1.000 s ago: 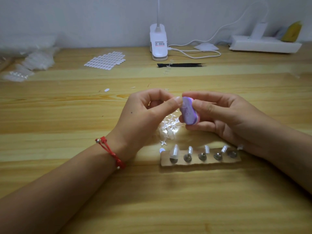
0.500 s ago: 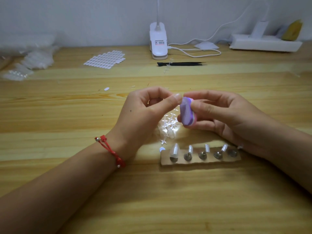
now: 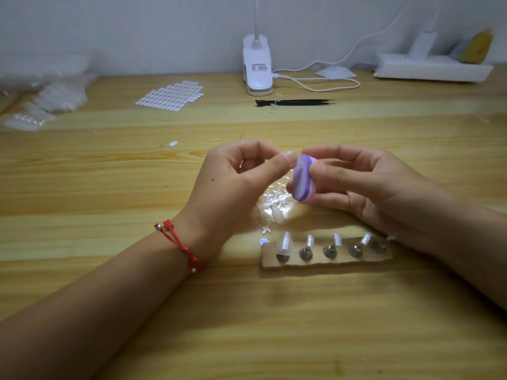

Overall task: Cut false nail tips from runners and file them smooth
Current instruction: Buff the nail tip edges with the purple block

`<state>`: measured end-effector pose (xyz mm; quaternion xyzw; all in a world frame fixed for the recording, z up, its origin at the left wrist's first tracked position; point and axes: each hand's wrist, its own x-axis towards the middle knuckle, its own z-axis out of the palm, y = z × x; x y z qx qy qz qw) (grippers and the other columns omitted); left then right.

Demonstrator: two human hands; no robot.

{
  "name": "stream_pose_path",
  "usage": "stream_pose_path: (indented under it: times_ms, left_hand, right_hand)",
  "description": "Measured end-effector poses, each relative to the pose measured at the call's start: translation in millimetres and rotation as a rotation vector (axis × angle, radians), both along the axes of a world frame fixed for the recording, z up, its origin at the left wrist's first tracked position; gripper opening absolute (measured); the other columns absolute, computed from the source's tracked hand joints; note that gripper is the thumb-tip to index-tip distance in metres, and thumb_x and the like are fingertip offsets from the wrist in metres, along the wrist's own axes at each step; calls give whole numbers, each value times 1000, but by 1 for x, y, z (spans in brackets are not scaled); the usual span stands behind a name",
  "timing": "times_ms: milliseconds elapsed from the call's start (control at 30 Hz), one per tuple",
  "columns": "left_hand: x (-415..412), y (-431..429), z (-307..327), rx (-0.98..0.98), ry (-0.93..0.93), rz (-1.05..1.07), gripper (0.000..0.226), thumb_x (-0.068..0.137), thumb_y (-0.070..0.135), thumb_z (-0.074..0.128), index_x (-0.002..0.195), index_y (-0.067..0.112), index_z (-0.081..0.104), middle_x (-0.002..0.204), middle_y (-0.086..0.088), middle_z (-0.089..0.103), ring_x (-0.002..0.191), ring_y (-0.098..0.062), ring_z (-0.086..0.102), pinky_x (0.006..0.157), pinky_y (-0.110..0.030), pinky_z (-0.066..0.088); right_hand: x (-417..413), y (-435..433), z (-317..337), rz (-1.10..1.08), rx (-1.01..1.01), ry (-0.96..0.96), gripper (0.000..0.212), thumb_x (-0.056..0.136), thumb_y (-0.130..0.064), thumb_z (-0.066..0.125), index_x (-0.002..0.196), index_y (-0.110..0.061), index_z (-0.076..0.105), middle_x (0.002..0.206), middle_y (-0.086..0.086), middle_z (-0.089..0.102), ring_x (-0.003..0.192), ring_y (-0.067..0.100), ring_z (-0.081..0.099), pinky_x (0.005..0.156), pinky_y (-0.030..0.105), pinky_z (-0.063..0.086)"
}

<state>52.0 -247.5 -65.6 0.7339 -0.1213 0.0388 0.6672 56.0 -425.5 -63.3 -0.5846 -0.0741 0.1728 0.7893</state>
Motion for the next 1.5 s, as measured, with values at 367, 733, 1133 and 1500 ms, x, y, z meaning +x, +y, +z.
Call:
stream_pose_path:
  times_ms: [367, 733, 1133, 1500]
  left_hand:
    - [-2, -1, 0, 9, 5, -63, 18, 82, 12, 68, 65, 12, 63, 48, 5, 31, 40, -2, 24, 41, -10, 23]
    - [-1, -1, 0, 20, 0, -36, 17, 82, 13, 68, 66, 11, 63, 57, -8, 27, 44, -5, 21, 42, -12, 22]
    - [-1, -1, -1, 26, 5, -39, 21, 82, 11, 69, 62, 14, 62, 50, 1, 31, 43, -3, 24, 42, -11, 23]
    - [-1, -1, 0, 16, 7, -16, 21, 81, 10, 69, 62, 11, 62, 49, 4, 31, 44, -4, 23, 42, -11, 23]
  right_hand:
    - [3, -2, -5, -92, 105, 25, 27, 70, -11, 68, 97, -7, 68, 88, 12, 74, 81, 20, 73, 71, 25, 58]
    - [1, -1, -4, -44, 66, 1, 21, 70, -10, 68, 90, -11, 75, 86, 12, 75, 82, 21, 74, 71, 24, 58]
    - [3, -4, -4, -69, 120, 63, 30, 73, -9, 67, 103, -6, 66, 93, 13, 74, 88, 22, 73, 73, 26, 58]
    - [0, -1, -2, -62, 99, 56, 24, 69, -9, 68, 93, -7, 72, 89, 14, 74, 80, 20, 73, 68, 23, 58]
